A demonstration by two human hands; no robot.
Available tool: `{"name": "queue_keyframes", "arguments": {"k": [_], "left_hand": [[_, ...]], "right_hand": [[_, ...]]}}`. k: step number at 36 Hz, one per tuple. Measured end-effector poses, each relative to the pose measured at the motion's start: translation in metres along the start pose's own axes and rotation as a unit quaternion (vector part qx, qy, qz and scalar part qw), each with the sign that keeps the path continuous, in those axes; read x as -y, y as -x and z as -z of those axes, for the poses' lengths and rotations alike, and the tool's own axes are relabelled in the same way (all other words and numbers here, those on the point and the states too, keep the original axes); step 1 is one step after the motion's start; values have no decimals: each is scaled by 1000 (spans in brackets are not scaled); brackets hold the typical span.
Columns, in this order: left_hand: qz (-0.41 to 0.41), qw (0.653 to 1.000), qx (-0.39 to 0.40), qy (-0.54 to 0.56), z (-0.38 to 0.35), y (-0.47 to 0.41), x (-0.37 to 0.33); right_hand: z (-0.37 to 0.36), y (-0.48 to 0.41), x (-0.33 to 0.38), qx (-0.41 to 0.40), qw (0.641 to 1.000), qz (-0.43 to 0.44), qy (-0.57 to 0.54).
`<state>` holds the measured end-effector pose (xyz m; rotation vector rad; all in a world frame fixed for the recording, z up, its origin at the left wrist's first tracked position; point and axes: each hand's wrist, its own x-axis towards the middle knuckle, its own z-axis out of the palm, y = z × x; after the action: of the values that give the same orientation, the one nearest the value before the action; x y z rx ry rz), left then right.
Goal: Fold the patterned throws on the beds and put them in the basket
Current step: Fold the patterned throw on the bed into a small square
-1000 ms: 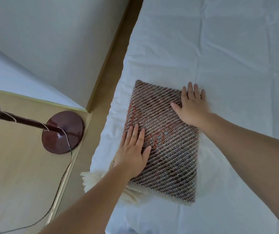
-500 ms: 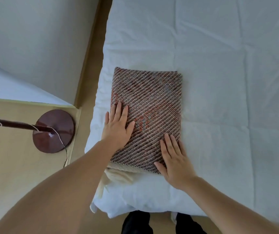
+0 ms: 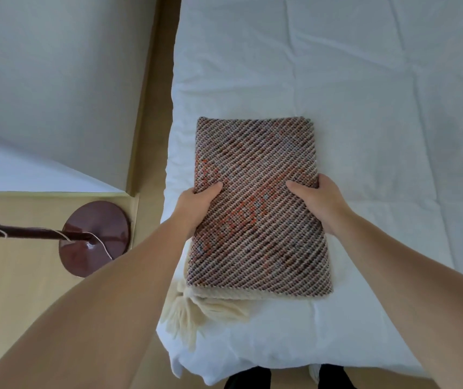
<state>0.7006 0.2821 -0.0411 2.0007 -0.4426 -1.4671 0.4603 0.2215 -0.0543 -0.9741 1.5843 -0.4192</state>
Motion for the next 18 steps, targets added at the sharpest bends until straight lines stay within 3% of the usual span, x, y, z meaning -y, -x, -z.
{"name": "queue_keyframes", "arguments": {"k": [4,9,18], "left_hand": [[20,996,46,68,4,6,-8],[-92,995,-13,-25,4,25,-25],[-207,976,24,-65,-18,134,-117]], "right_hand": [[6,5,7,6,1000,21,-20],[14,32,23,-3,998,51,-28],[95,141,95,-90,990,94,-58]]}}
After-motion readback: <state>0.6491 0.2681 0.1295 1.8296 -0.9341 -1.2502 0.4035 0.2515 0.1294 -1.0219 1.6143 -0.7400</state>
